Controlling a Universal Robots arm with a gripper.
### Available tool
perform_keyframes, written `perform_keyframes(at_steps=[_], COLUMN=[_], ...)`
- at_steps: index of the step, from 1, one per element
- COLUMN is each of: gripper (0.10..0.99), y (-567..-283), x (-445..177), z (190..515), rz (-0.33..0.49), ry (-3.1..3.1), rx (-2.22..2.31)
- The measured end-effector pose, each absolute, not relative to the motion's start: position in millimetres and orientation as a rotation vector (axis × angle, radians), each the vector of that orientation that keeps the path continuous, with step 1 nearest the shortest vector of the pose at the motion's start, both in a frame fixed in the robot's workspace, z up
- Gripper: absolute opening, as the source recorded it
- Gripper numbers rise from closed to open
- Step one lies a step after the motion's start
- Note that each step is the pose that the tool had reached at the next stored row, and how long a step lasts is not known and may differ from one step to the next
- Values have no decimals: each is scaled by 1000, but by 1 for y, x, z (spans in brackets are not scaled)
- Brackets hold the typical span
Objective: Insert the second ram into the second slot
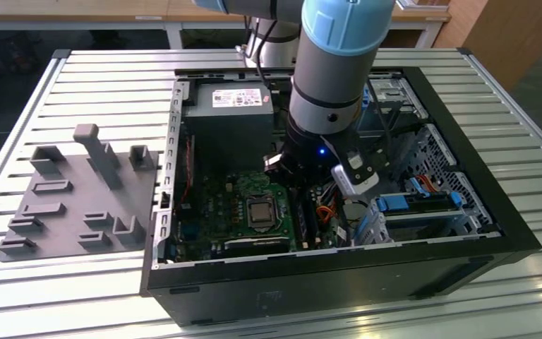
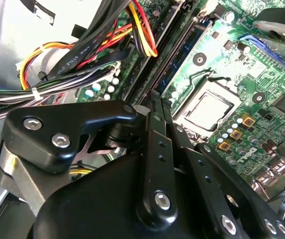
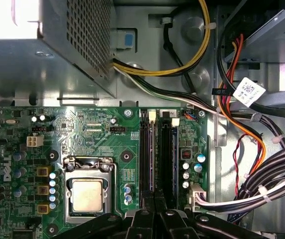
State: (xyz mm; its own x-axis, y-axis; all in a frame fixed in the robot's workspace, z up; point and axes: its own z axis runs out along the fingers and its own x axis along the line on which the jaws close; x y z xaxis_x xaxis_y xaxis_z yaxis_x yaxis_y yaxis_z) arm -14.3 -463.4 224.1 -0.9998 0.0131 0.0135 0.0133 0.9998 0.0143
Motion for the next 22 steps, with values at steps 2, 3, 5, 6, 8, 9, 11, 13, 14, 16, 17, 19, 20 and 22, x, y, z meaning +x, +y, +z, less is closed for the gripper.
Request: perform_keyframes(at_steps=[2,3,5,6,8,9,11,13,14,16,17,19,20,22], gripper=[118,118,118,118,118,118,118,118,118,118,118,118,118,118], y=[-464,-464,-464,-464,-464,-464,-464,-464,-464,-464,-464,-464,-464,-464], x=[-14,-14,-14,-14,-14,-14,-14,-14,-14,-14,-14,-14,-14,-14], z=[224,224,223,223,223,223,223,223,223,223,223,223,223,223], rz=[-21,-21,-19,-19,-19,-19,-19,-19,-19,-19,-19,-19,-19,-19], ry=[-3127,-3126,-3125,-3125,-3125,-3125,-3125,-3125,-3125,-3125,-3125,-3125,-3125,-3125], rx=[-21,-21,-21,-21,-21,-21,-21,-21,-21,-21,-22,-24,-25,-26])
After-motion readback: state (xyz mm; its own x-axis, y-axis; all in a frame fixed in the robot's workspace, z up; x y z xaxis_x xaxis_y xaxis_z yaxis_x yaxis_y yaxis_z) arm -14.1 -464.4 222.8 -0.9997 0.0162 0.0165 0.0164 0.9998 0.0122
